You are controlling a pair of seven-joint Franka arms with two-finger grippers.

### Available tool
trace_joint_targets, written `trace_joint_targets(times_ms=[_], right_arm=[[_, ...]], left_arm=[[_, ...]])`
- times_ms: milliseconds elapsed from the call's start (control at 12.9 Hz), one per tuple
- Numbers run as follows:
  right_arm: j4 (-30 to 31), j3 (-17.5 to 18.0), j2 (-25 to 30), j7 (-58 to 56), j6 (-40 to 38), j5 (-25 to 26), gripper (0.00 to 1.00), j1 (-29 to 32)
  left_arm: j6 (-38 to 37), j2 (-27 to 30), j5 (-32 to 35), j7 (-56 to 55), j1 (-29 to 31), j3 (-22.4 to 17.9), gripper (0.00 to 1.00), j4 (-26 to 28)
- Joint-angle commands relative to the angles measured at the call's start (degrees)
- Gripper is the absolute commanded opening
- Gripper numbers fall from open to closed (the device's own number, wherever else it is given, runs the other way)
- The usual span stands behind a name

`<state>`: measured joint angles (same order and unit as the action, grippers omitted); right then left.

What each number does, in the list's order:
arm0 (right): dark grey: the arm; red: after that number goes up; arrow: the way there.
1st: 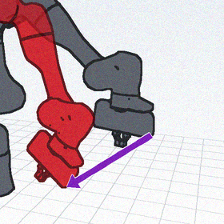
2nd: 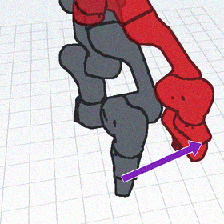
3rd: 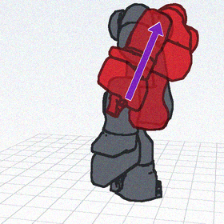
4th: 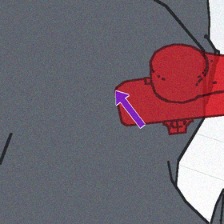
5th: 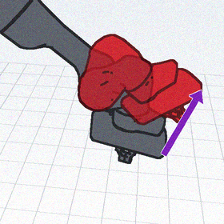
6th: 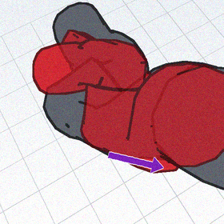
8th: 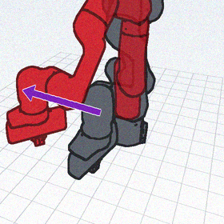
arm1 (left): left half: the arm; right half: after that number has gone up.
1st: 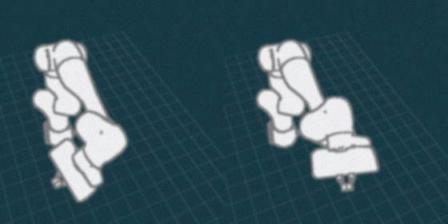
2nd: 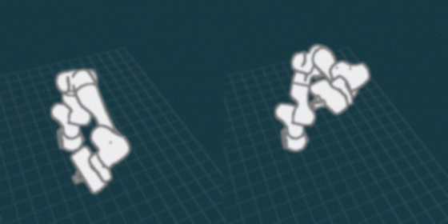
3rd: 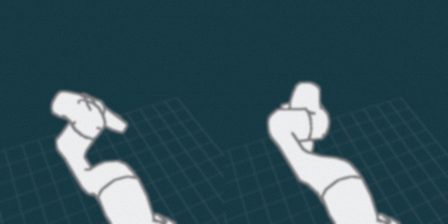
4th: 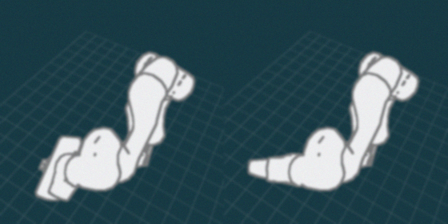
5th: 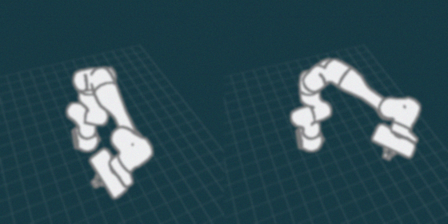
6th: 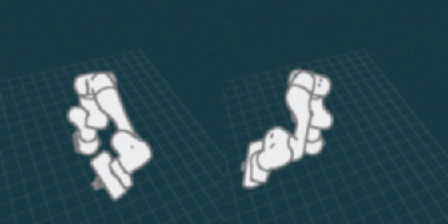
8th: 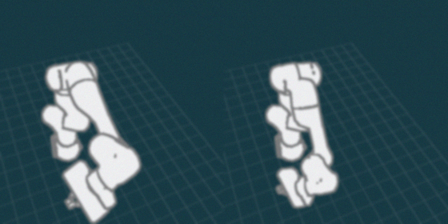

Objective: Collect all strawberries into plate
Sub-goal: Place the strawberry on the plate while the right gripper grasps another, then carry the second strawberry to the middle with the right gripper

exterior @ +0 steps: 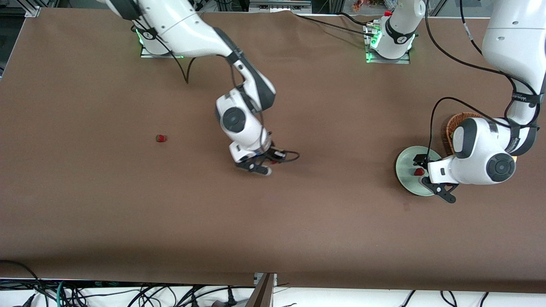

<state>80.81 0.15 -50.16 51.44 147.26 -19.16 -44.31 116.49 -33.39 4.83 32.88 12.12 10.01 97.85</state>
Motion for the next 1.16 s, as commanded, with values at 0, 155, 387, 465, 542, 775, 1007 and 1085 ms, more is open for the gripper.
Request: trace_joint_targets(times_ms=[0, 155, 387, 465, 542, 775, 1007, 1085], right_arm=[[-8.53, -0.5, -5.98, 6.98, 3.47, -0.97, 0.21, -3.92], [-14.77, -0.5, -9.85, 9.19, 3.65, -0.88, 0.21, -6.04], [-17.35, -0.5, -13.11, 9.38, 8.55, -0.88, 0.21, -8.59], [-17.35, -0.5, -14.07, 9.38, 10.4, -0.88, 0.21, -9.12], [-17.35, -0.5, -14.61, 9.38, 11.55, -0.88, 0.38, -9.56], [-17.35, -1.11, -13.3, 8.24, 10.77, 0.09, 1.0, -8.95], [-17.35, -3.65, -8.57, 7.19, 0.8, 0.09, 1.0, -7.03], [-17.35, -3.92, -6.11, 4.66, -4.65, 0.09, 1.0, -5.19]], left_arm=[[-4.5, 1.75, -1.58, -5.69, 0.02, 1.15, 1.0, -0.38], [-6.45, 2.1, -1.58, -13.25, 0.01, 3.61, 1.0, -0.38], [-8.03, 2.46, -1.58, -20.98, 0.01, 5.89, 1.0, -0.29], [-8.56, 2.46, -1.58, -23.71, 0.01, 6.95, 1.0, -0.21], [-8.65, 2.46, -1.58, -26.0, 0.01, 7.74, 1.0, -0.21], [-8.56, 2.37, -1.58, -27.96, 0.01, 8.19, 1.0, 0.14], [-8.3, 2.37, -1.58, -29.26, -0.25, 8.19, 1.0, 0.67], [-8.3, 2.37, -1.58, -30.67, -0.51, 8.62, 1.0, 0.67]])
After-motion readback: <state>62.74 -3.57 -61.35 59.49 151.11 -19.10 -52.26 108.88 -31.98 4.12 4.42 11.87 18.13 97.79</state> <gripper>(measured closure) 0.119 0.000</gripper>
